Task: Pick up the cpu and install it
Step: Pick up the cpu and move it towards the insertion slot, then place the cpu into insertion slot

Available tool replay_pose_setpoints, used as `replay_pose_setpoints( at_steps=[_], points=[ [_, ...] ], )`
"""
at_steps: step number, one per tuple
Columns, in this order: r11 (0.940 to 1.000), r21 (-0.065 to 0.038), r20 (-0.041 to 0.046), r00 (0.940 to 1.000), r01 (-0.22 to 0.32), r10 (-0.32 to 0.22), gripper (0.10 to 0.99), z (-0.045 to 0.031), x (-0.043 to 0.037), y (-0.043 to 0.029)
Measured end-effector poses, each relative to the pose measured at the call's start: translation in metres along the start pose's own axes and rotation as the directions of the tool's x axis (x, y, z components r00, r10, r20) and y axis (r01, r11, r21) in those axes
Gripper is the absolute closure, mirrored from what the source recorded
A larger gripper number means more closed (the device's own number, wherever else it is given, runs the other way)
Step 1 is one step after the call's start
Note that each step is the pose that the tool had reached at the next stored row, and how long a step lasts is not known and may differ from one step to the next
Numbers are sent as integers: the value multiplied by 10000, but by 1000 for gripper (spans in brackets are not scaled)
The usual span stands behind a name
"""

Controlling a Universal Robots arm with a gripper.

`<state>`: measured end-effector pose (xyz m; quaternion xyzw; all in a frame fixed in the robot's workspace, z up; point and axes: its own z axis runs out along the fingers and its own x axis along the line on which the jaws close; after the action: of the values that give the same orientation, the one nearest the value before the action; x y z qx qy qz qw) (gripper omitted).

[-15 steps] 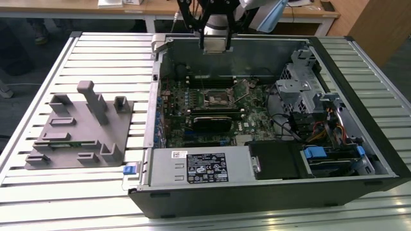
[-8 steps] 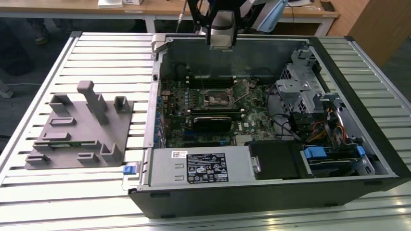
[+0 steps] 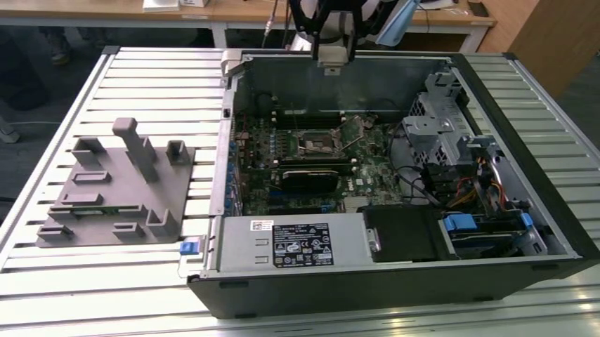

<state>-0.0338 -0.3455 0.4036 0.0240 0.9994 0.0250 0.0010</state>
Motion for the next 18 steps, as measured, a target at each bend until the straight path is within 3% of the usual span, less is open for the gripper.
replay_pose_setpoints(
  at_steps=[5,15,18],
  points=[
    [10000,5,1,10000,-1,1,545,13,-48,59],
    [10000,25,2,10000,-3,3,545,17,-49,60],
    [9995,24,17,9995,-308,308,545,18,-48,60]
  ],
)
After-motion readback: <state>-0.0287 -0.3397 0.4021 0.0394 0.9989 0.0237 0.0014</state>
